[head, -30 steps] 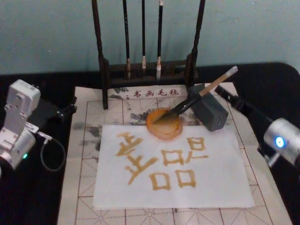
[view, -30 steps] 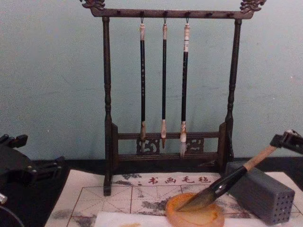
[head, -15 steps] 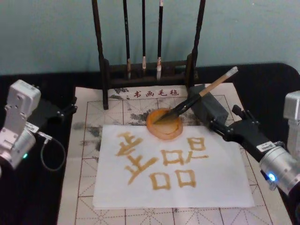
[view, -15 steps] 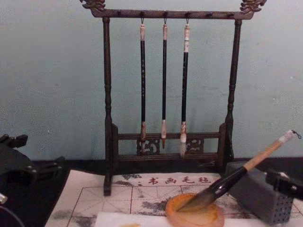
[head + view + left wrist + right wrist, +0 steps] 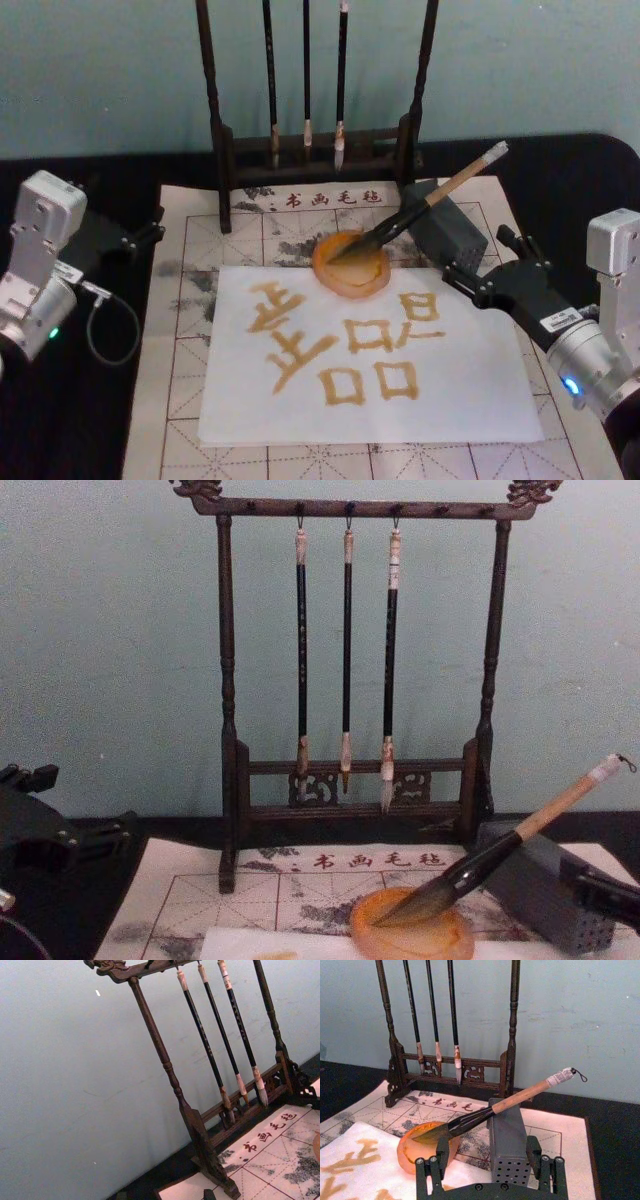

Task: Pick up the brush from the inkstone, write on the paper, then place the brush back to its original position.

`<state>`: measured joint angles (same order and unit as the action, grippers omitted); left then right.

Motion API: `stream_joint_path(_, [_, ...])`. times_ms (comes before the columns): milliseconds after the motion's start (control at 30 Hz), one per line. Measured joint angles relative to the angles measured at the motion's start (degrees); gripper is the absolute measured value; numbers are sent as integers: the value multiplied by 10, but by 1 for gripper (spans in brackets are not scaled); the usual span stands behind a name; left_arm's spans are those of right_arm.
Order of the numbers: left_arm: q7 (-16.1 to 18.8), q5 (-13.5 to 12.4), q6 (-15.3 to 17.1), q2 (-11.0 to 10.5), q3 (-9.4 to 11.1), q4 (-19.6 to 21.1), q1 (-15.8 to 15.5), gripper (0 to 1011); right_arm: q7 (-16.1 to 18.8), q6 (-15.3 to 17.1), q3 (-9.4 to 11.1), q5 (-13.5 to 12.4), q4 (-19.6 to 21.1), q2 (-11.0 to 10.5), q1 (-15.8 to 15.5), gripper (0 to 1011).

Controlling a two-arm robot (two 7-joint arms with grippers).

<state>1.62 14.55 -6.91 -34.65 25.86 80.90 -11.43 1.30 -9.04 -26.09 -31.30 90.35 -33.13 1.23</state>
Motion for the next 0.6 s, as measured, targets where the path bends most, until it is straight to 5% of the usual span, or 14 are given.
stream_joint_path(600, [0, 0, 0, 0, 0, 0, 0, 1001, 2, 4, 2, -8, 2, -1, 0, 1000])
